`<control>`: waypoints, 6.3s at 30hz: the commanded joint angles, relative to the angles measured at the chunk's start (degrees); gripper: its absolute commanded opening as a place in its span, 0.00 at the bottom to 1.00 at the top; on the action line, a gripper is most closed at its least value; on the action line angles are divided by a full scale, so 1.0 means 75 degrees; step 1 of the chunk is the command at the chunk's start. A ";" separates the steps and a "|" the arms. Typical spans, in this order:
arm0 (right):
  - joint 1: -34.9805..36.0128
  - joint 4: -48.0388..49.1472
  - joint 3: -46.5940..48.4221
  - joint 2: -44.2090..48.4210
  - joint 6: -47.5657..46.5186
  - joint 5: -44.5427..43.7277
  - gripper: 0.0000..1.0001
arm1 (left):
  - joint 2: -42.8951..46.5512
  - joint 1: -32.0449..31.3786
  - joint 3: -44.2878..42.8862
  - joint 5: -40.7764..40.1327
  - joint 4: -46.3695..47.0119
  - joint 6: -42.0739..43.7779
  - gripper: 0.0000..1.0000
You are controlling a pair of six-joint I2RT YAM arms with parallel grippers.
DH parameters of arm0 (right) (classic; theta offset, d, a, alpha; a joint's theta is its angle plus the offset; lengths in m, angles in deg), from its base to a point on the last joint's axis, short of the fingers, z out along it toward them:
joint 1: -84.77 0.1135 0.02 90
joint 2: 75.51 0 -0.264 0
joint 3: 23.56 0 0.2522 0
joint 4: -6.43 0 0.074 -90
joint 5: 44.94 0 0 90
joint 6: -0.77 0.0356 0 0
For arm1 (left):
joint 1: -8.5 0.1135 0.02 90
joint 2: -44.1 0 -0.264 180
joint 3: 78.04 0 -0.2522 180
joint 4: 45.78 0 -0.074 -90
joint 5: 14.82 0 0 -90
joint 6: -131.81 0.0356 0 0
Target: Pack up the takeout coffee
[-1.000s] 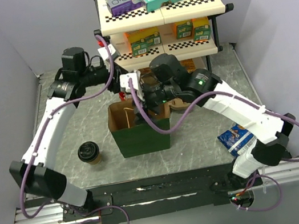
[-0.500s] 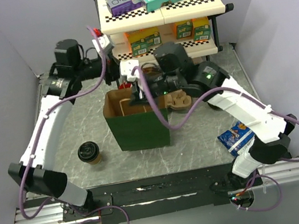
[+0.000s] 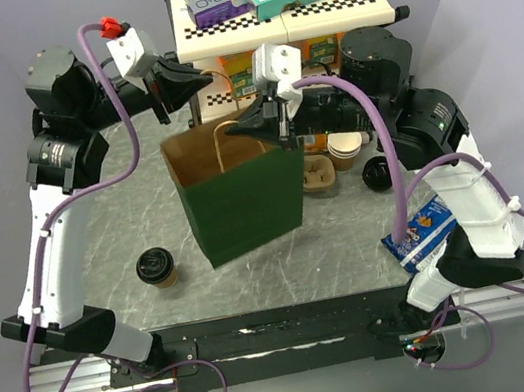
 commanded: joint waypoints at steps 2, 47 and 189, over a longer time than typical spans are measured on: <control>0.0033 0.0375 0.0005 0.0028 0.0121 -0.0130 0.00 | -0.0156 -0.0013 -0.0399 -0.0027 0.0220 -0.0206 0.01; -0.0222 0.0739 -0.1661 0.0754 0.0601 -0.0857 1.00 | 0.1191 -0.0002 0.2645 -0.1316 0.0244 -0.0522 0.95; -0.1666 -0.0891 -0.3066 0.0649 0.0086 0.0480 0.87 | 0.1931 0.1885 0.7839 -0.4280 -0.6214 1.1173 0.96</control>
